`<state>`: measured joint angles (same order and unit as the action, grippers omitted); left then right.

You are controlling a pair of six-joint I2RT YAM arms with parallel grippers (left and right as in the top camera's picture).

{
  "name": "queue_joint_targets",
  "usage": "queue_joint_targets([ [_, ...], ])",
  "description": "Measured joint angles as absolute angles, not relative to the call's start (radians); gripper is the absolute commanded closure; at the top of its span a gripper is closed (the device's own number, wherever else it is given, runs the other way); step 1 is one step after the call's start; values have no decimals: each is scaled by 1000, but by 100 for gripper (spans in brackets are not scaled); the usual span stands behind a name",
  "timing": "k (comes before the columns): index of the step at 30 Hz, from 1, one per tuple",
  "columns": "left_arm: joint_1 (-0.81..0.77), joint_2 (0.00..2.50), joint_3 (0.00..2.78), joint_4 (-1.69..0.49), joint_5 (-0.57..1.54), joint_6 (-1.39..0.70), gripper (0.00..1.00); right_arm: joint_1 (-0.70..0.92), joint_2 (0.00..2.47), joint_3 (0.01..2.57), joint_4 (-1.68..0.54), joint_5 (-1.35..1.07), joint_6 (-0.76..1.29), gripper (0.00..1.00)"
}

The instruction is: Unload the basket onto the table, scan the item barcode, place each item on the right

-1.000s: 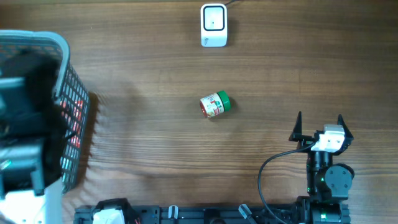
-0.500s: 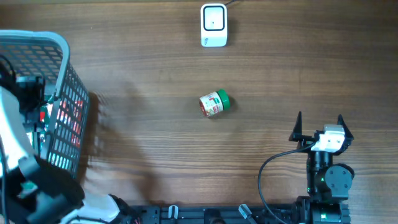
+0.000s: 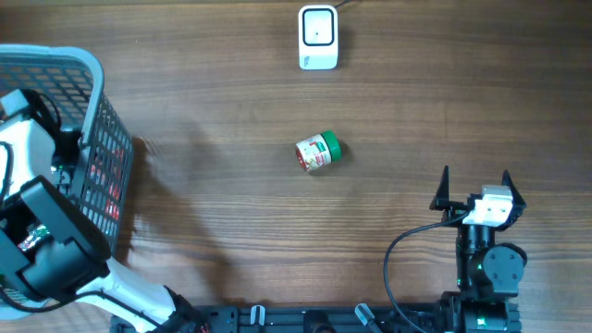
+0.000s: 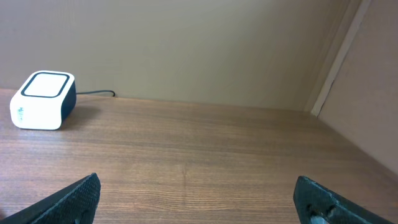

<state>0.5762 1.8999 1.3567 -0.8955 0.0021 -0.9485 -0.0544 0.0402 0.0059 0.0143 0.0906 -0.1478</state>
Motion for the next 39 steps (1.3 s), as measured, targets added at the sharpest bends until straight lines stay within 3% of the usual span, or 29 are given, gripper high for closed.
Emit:
queue_joint_targets([
  [3,570,1901,1290,-849,-17,-957,75,-54,40,6,14,91,-148,0],
  [5,570,1898,1284,-842,-43,-960,92,-54,40,6,14,91,-148,0],
  [6,567,1896,1284,-841,-55,-954,96,-54,40,6,14,91,-148,0],
  [15,564,1799,1269,-885,-116,-952,96,-54,40,6,14,91,-148,0],
  [22,527,1237,1374,-971,-59,-952,96,-54,40,6,14,91,-148,0],
  [25,406,1017,1390,-940,55,-952,96,-54,40,6,14,91,-148,0],
  [29,-43,844,1399,-941,70,-939,94,-54,40,6,14,91,-148,0],
  [34,-476,957,1244,-995,-72,-900,93,-54,40,6,15,91,-148,0],
  [39,-669,1231,1064,-980,-199,-950,94,-54,40,6,14,91,-148,0],
])
